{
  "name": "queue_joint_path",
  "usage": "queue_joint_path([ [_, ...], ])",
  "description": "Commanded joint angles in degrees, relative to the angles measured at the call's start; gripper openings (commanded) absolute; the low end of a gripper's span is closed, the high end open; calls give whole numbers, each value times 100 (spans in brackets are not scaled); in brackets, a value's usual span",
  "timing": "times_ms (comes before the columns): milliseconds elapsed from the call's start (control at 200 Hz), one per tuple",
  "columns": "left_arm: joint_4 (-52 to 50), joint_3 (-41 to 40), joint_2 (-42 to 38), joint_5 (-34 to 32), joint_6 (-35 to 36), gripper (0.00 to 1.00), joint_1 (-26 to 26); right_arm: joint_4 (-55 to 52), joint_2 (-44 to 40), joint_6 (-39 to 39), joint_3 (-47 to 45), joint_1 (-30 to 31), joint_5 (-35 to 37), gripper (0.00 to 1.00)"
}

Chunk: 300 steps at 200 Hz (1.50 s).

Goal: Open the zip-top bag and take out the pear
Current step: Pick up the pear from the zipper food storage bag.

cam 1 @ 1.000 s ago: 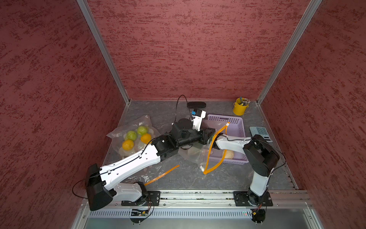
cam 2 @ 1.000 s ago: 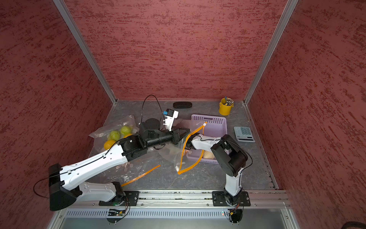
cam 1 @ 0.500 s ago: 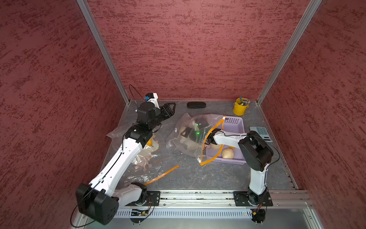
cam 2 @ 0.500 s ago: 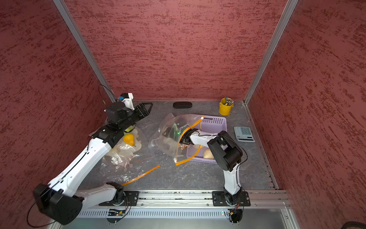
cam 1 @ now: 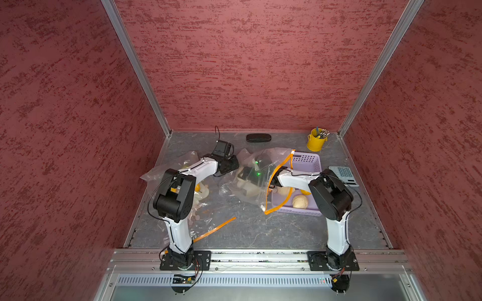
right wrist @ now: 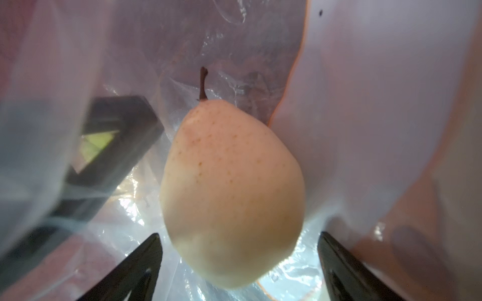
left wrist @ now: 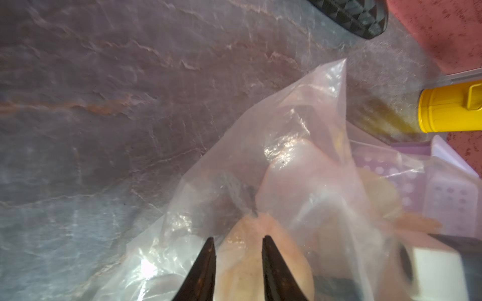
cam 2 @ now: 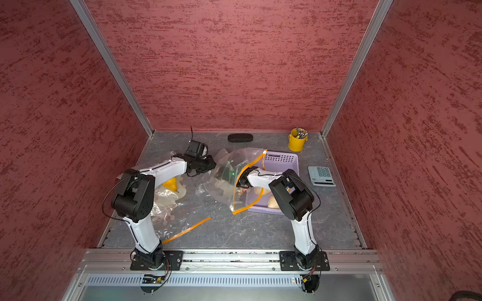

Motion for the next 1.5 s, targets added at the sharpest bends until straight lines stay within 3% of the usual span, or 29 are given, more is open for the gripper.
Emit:
queue_joint_path([
  [0, -14, -87, 119, -27, 155, 22, -91, -153, 183, -115, 260, -46, 294, 92],
  [396, 284, -214, 450, 324, 207, 15, -135, -225, 698, -411, 781, -44, 869, 85],
  [581, 354, -399, 298, 238, 227, 15, -17, -78, 453, -557, 566, -47, 973, 75],
  [676, 367, -454, 292, 219, 224, 16, 80, 129, 93, -605, 332, -38, 835, 68],
  [812, 258, -355, 438, 94, 253, 15, 77, 306, -544, -625, -30, -38, 345, 67],
  [1107, 61, -122, 750, -144, 252, 13, 172, -587, -1712, -510, -620, -180, -762, 63],
  [1272, 40, -116, 857, -200, 253, 11, 243, -849, -2839, -438, -1323, -452, -786, 62],
  [1498, 74, -135, 932, -139, 183, 9, 431, -1974, -4301, -773, -1573, -926, -1013, 62],
])
